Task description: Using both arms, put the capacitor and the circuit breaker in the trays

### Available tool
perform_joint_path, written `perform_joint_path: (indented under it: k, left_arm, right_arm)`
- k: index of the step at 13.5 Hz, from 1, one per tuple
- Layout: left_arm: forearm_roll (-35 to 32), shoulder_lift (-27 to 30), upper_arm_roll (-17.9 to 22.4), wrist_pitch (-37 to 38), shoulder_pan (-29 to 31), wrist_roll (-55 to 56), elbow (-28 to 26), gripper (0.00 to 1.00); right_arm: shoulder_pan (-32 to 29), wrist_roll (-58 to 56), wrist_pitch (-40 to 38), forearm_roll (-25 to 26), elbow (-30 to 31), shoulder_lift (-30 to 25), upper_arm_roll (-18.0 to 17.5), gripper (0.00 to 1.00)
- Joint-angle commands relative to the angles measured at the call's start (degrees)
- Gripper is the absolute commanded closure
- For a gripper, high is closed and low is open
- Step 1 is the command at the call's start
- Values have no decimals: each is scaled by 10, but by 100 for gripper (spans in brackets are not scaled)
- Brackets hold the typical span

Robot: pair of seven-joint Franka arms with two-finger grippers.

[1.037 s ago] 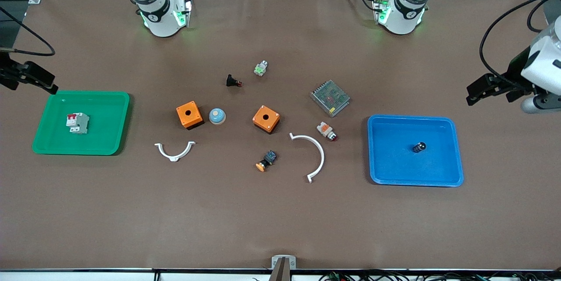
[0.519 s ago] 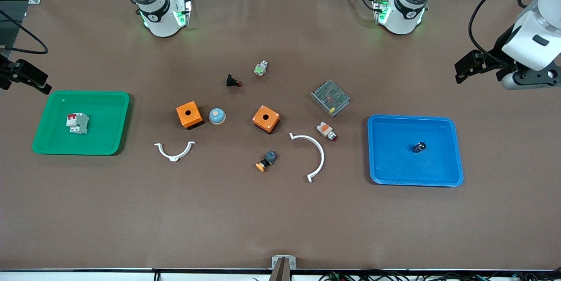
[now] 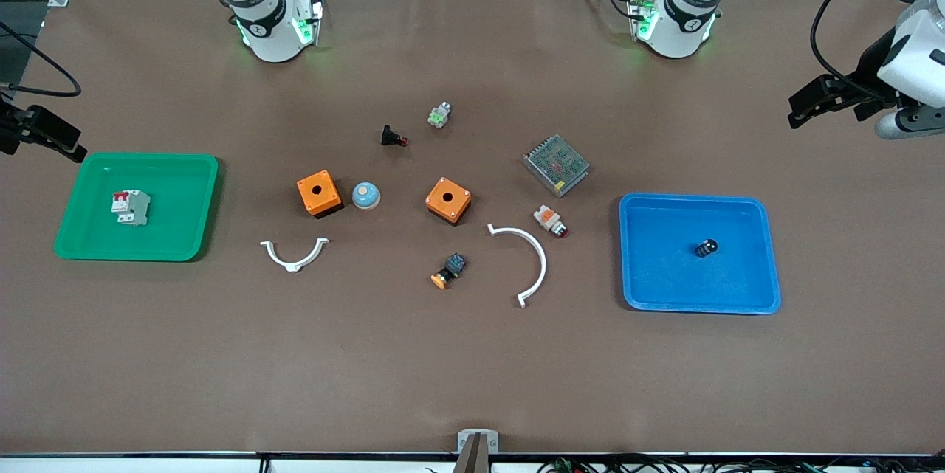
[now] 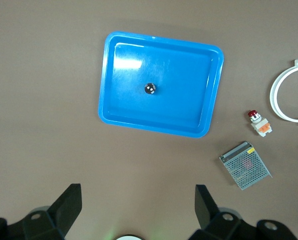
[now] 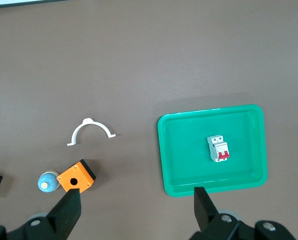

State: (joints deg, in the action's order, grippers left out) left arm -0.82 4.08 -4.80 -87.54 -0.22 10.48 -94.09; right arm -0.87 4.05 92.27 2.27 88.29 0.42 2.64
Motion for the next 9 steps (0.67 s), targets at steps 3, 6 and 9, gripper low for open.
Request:
perform_joint_path:
  k: [3, 6, 9]
  left_arm:
    - [3, 40, -43, -3, -1, 12, -19, 0]
    - [4, 32, -30, -1, 0, -5, -12, 0]
    - [8, 12, -30, -1, 4, -25, 9, 0]
  right_arm:
    - [-3, 5, 0, -10, -16, 10, 0, 0]
    - [-4, 5, -1, -10, -16, 10, 0, 0]
    - [-4, 5, -3, -10, -16, 10, 0, 0]
